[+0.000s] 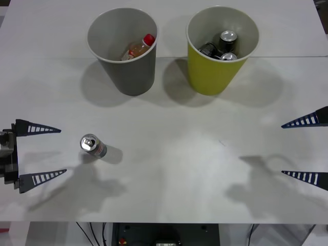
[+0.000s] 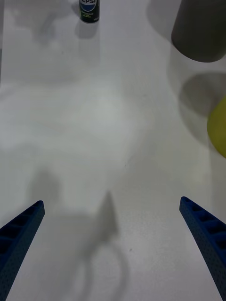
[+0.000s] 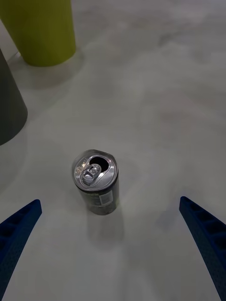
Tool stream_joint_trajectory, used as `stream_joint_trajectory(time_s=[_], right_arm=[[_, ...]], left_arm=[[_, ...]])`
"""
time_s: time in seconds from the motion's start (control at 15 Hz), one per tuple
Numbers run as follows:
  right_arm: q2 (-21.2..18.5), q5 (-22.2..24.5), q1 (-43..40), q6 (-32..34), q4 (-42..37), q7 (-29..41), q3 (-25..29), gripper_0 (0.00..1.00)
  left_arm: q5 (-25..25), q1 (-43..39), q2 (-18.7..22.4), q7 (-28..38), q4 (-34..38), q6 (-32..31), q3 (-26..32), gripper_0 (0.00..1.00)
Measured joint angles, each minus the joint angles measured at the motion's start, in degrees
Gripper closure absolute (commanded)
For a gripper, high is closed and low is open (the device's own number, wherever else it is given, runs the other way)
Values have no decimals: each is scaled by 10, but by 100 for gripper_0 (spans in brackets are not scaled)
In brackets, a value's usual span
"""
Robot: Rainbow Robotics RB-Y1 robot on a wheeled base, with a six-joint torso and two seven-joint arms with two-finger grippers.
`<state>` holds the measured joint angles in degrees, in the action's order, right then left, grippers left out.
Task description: Put the can into the green bin and the plastic bottle into the gray bin
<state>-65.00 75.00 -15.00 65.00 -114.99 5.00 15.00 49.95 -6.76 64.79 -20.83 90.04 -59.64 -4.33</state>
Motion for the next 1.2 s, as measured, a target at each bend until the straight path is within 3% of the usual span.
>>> stream_joint_trajectory(time_s=[0.27, 0.67, 1.2], right_arm=[[0, 0, 0, 0, 0, 0, 0, 0], [0, 0, 0, 0, 0, 0, 0, 0], [0, 0, 0, 0, 0, 0, 0, 0]], left_arm=[[-88, 47, -13, -99, -88, 11, -82, 0], [-190, 94, -64, -239, -207, -2, -162, 0], [-207, 137, -144, -286, -318, -46, -172, 0]])
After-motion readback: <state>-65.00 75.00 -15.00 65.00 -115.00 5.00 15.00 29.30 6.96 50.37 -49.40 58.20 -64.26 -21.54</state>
